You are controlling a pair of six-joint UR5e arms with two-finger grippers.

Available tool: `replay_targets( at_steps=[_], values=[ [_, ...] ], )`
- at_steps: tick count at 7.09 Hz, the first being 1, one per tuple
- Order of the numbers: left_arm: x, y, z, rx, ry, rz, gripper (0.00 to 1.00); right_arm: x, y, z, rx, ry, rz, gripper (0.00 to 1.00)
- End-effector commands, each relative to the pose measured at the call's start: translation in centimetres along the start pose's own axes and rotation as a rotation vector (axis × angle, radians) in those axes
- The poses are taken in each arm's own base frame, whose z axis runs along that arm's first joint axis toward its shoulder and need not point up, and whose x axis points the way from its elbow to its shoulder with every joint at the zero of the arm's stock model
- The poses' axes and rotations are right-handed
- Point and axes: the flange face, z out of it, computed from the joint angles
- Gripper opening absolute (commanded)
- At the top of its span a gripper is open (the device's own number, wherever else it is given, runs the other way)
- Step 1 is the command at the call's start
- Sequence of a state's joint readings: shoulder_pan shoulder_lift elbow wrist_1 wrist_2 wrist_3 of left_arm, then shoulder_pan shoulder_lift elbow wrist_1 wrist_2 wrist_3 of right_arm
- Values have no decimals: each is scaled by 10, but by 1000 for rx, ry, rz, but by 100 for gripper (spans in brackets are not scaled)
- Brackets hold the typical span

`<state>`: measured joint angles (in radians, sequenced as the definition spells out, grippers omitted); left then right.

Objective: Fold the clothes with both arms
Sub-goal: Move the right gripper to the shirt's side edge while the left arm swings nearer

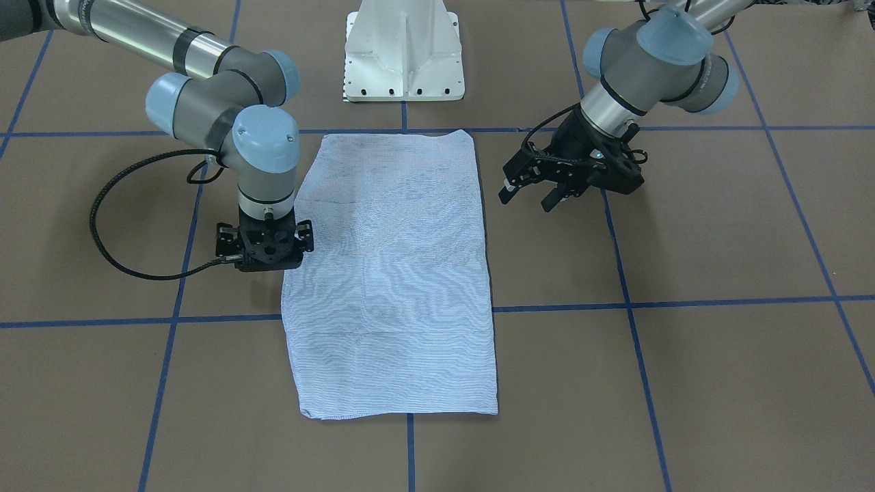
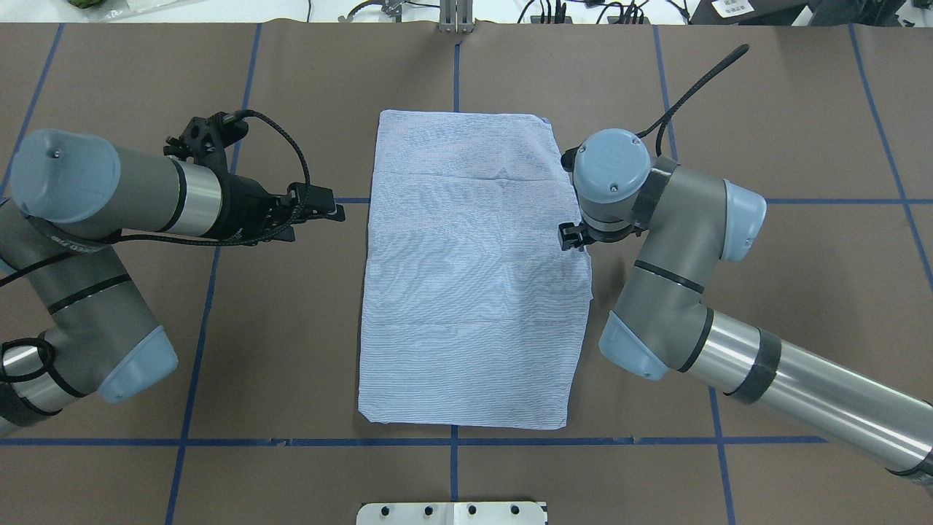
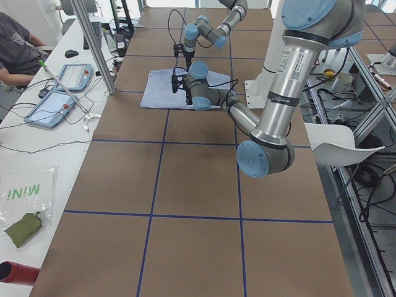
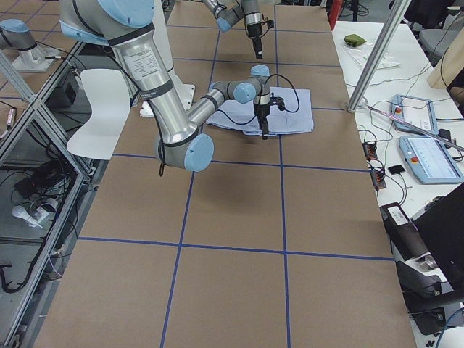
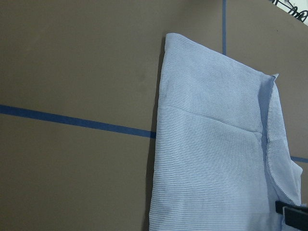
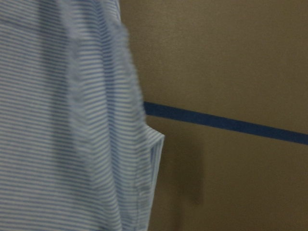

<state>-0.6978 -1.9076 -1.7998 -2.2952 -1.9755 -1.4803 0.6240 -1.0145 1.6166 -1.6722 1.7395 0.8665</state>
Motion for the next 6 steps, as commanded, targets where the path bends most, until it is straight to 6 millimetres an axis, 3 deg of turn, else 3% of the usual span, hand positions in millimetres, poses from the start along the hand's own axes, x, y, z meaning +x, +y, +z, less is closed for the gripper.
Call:
replay_targets(
  at_steps=[1, 3, 4, 6],
  values=[
    [4, 1, -3, 1, 7, 0, 100, 12, 9, -22, 7, -45, -10, 100],
    [7, 4, -4, -2, 14, -2, 100, 13, 19, -52, 39, -96, -6, 100],
    [12, 27, 7, -43, 14, -58, 100, 25, 41, -70, 25, -159, 17, 100],
    [22, 86, 37, -70, -17, -130, 100, 30, 70, -105, -1, -257, 104, 100]
  ],
)
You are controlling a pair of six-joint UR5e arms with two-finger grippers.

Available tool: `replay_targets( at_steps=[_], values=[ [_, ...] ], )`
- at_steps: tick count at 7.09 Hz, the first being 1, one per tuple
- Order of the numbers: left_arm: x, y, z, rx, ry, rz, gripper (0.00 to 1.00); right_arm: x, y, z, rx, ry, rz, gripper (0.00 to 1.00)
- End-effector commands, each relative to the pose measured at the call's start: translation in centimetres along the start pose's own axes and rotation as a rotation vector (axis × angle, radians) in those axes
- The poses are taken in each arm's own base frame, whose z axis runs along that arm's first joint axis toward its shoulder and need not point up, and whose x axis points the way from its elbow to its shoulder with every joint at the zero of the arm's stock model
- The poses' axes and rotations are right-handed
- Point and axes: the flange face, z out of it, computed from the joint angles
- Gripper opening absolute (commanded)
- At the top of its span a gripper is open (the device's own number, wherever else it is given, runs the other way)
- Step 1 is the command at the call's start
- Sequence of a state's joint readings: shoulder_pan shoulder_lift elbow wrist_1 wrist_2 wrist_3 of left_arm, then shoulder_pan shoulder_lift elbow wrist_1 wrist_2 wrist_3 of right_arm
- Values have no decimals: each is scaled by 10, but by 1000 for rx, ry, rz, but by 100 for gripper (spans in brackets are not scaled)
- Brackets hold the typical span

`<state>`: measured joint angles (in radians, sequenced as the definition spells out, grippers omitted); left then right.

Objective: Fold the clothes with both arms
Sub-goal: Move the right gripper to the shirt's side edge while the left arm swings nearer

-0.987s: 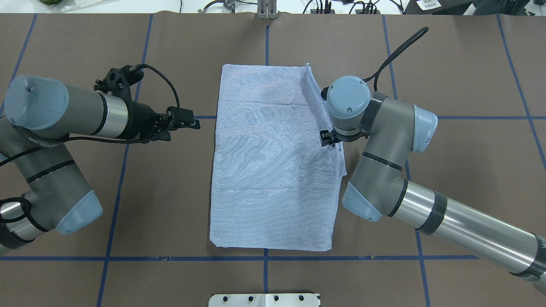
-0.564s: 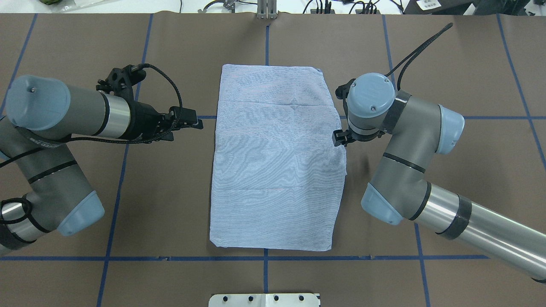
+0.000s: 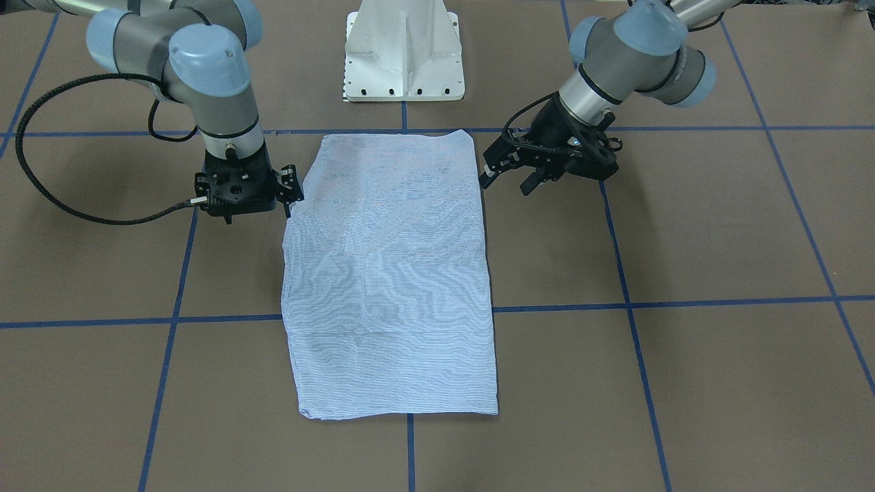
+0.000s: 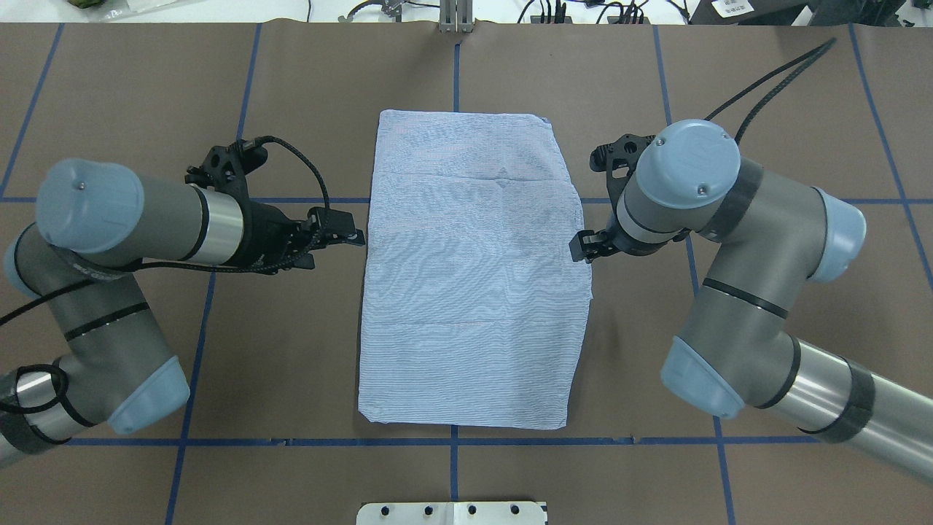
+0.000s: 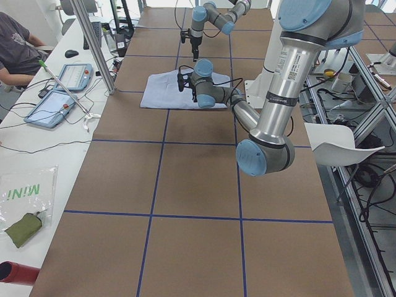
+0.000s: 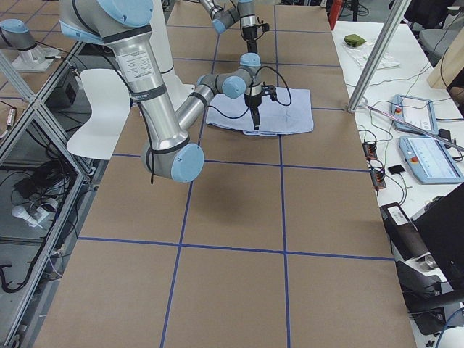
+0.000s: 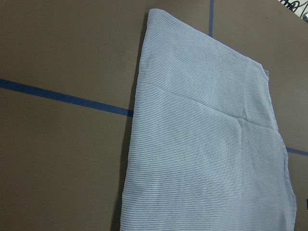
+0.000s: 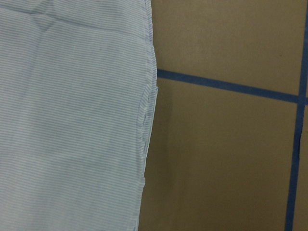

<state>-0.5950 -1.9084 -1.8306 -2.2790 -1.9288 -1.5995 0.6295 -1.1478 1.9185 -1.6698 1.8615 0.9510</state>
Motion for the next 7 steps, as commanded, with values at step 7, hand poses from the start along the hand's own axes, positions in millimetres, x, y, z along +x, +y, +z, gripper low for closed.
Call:
replay_targets(
  at_steps=[7],
  values=[
    [-6, 154, 74, -27, -280, -60, 82, -39, 85, -41, -43, -163, 137, 100]
  ],
)
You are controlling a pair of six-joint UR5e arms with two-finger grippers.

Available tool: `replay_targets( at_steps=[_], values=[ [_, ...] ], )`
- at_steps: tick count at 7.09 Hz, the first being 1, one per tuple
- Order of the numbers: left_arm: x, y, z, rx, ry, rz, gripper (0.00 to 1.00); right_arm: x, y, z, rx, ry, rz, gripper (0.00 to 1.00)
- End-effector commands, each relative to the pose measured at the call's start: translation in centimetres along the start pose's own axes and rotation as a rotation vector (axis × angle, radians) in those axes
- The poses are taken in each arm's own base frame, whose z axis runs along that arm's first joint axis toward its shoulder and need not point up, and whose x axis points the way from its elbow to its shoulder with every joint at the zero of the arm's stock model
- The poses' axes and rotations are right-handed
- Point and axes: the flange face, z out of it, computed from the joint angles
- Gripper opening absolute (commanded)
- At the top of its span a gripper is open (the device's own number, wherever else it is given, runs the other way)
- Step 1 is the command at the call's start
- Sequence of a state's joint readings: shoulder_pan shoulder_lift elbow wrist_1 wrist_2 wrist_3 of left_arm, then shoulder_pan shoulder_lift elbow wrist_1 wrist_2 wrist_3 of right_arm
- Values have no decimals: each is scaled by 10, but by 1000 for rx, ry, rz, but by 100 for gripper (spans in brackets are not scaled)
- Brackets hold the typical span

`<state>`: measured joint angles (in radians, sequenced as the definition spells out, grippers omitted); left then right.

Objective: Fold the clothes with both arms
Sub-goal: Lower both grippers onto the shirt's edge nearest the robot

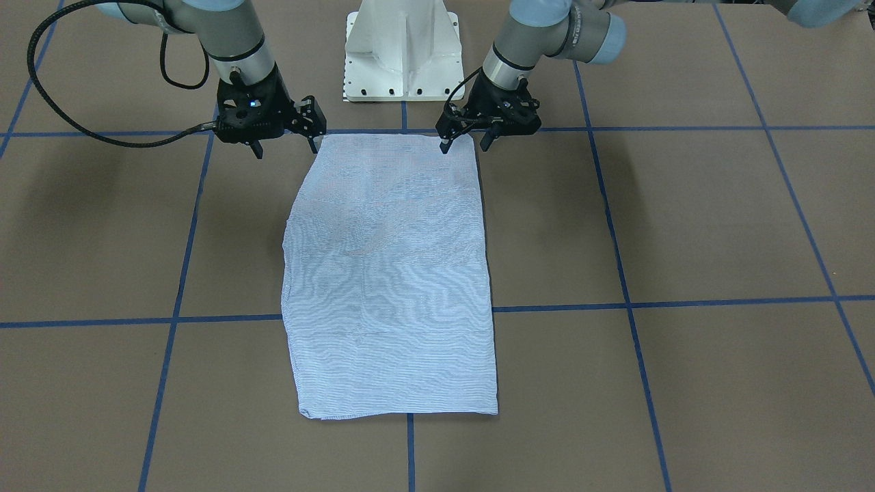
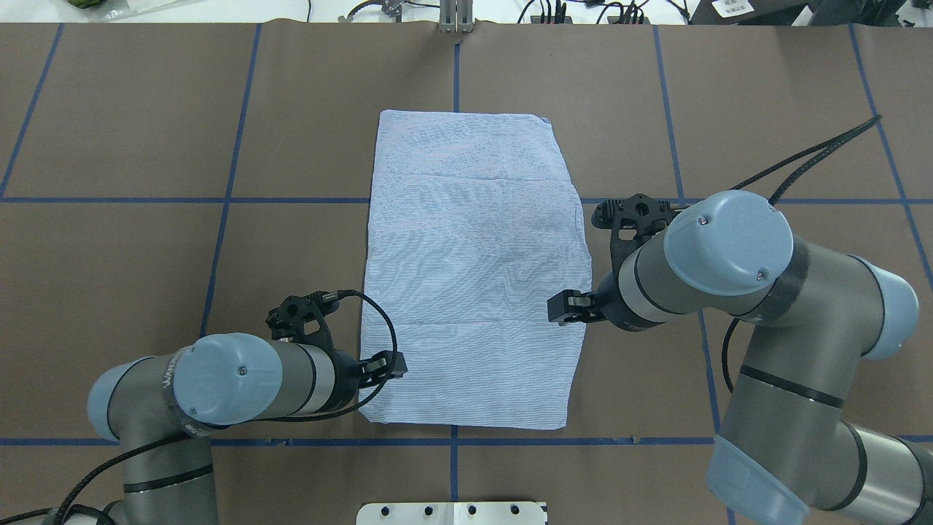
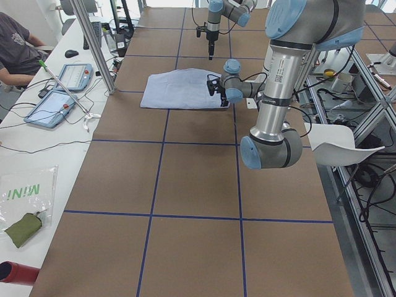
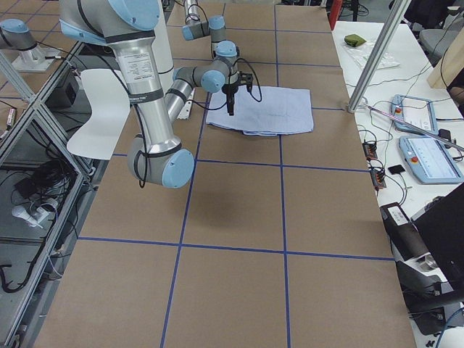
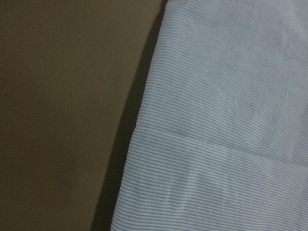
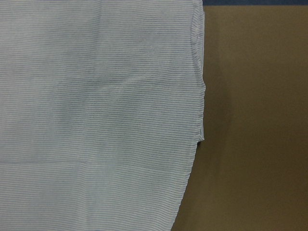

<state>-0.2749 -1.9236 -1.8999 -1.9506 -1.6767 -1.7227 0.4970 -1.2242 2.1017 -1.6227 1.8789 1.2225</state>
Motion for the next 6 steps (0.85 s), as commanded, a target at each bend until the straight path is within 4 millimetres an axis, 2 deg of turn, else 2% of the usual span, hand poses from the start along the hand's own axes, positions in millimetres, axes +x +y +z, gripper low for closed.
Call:
replay_targets(
  at_steps=[1, 2, 6],
  values=[
    [-2, 3, 4, -3, -19, 0, 74, -3, 5, -3, -4, -10, 4, 100],
    [-3, 4, 6, -5, -23, 0, 67, -3, 5, -3, -7, -11, 4, 100],
    [-6, 15, 14, -18, -57, 7, 62, -2, 4, -4, -8, -12, 6, 100]
  ],
)
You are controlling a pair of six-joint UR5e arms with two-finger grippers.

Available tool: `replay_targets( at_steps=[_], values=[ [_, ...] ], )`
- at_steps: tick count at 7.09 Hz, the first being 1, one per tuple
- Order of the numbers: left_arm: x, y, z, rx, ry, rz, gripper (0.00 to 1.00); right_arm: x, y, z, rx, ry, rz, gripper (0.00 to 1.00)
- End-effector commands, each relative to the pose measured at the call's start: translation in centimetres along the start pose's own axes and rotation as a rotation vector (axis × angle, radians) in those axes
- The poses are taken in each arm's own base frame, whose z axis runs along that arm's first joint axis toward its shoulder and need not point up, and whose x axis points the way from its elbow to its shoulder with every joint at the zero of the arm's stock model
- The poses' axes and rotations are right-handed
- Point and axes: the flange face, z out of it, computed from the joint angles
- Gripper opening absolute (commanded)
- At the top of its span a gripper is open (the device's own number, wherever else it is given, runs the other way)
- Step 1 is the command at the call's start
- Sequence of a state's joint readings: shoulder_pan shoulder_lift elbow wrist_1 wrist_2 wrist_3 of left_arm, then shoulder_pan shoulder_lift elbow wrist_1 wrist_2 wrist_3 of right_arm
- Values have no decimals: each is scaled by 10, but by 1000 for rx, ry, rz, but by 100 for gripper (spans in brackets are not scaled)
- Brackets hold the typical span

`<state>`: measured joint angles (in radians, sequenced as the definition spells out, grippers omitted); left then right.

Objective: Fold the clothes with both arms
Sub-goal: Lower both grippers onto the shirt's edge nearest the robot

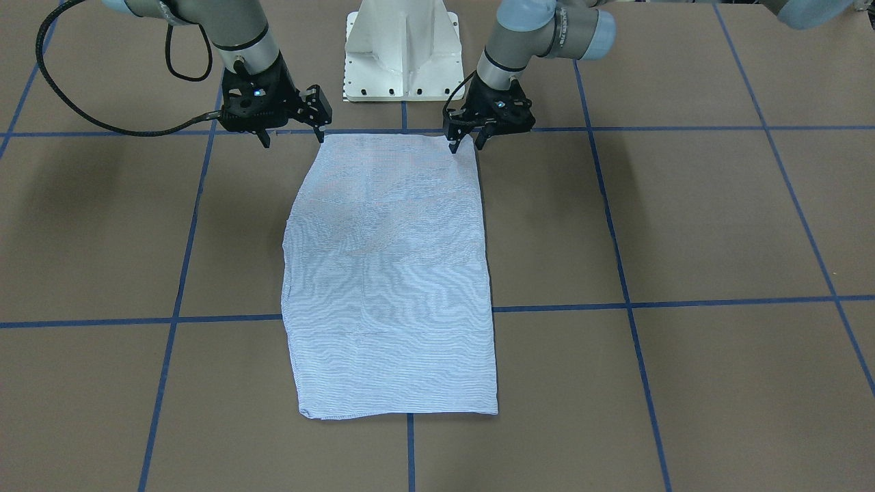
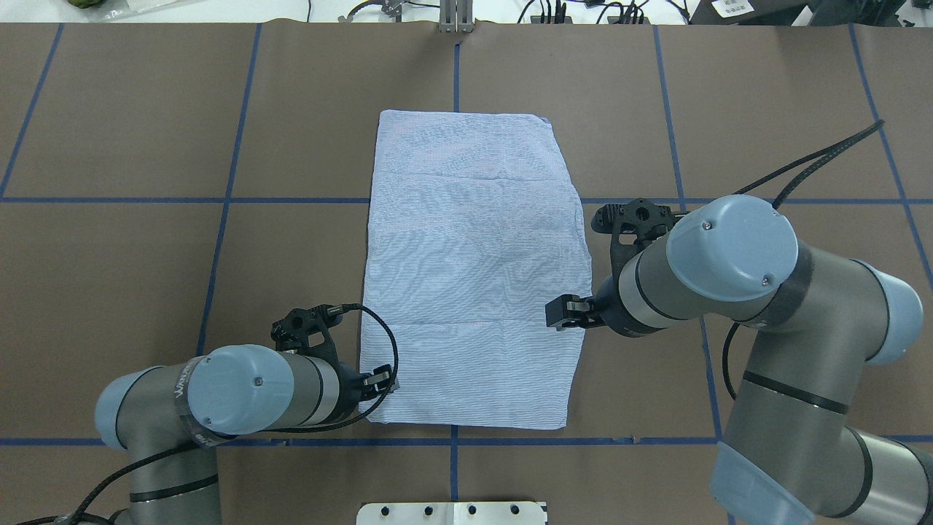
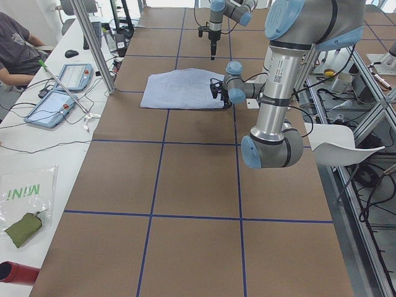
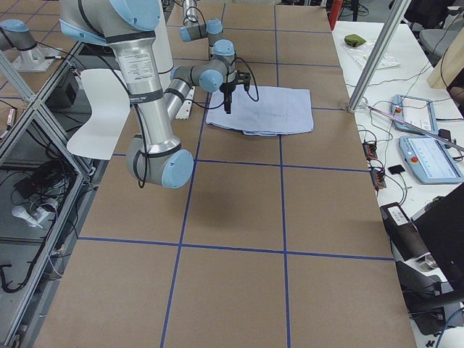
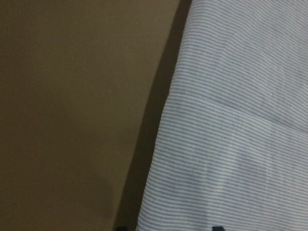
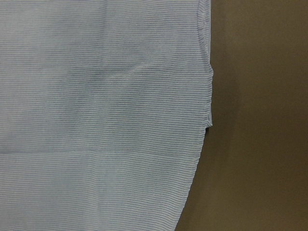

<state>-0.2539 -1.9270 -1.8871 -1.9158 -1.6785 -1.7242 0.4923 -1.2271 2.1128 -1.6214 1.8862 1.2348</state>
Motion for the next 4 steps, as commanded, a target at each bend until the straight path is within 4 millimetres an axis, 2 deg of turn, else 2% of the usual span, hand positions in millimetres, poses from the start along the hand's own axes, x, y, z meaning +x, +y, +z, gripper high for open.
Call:
replay_targets(
  at_steps=[1, 2, 4],
  values=[
    [3, 5, 1, -6, -5, 3, 49, 0, 0, 0, 0, -1, 0, 100],
    [3, 6, 1, -9, -5, 4, 42, 0, 0, -1, 0, -1, 1, 100],
    [4, 7, 1, -11, -4, 5, 40, -1, 1, -4, 0, -9, -2, 100]
  ],
)
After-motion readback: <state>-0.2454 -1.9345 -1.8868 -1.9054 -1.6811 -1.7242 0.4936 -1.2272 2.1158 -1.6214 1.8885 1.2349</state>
